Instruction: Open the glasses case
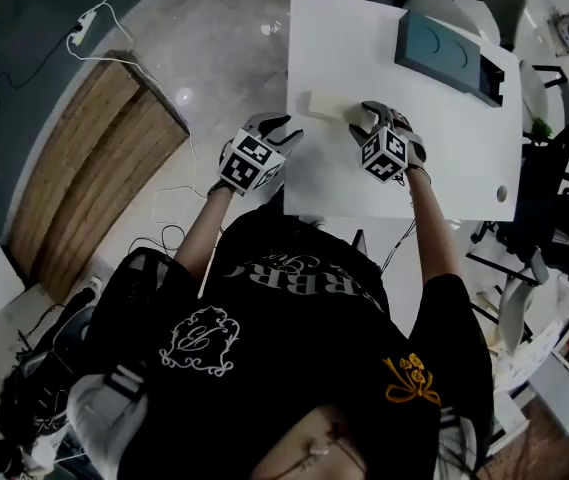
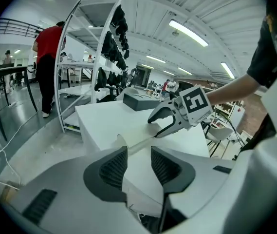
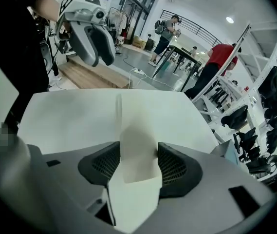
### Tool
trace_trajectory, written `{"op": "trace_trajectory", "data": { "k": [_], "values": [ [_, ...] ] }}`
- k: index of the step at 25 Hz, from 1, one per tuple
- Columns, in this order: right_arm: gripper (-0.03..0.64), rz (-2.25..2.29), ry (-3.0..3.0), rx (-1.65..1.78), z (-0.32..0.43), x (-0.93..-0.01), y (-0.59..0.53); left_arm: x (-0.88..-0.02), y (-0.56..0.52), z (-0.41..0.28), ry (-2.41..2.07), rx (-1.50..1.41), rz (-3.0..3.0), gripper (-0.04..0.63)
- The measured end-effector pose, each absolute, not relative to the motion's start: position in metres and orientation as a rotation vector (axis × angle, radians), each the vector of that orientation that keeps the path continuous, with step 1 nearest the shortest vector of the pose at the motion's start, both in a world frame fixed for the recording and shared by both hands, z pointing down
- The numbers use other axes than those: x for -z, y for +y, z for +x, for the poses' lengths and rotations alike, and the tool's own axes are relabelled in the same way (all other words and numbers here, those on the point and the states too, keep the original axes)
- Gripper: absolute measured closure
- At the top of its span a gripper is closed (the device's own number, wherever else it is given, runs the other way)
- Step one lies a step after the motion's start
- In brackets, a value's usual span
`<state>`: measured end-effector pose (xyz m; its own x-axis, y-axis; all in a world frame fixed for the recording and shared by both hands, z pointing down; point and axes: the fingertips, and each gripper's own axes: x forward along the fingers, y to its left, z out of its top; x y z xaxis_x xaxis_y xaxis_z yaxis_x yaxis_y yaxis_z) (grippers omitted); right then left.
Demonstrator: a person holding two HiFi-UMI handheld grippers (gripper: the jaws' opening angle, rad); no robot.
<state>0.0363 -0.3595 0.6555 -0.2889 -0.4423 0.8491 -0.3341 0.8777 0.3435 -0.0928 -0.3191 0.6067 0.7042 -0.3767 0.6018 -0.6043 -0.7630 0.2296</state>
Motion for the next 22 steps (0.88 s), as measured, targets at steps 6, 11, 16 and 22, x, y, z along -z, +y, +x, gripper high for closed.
{"op": "trace_trajectory", "data": {
  "k": [6,11,16,22],
  "values": [
    [0.365,0.583,-1.899,0.109,0.038,-0.655,-0.361,-0.632,-0.347,-0.074,-0.767,-0.889,2.544,0.445],
    [0.365,0.589,-1.904,0.089,0.04,-0.654,-0.36,-0.661,-0.358,-0.058,-0.761,-1.01,2.523,0.445],
    [0.365,0.59,-1.91,0.061,0.04,-0.653,-0.361,-0.67,-0.364,-0.048,-0.726,-1.012,2.507,0.446],
    [0.371,0.607,-1.918,-0.002,0.044,-0.65,-0.361,-0.672,-0.367,-0.047,-0.735,-0.959,2.475,0.448]
  ]
}}
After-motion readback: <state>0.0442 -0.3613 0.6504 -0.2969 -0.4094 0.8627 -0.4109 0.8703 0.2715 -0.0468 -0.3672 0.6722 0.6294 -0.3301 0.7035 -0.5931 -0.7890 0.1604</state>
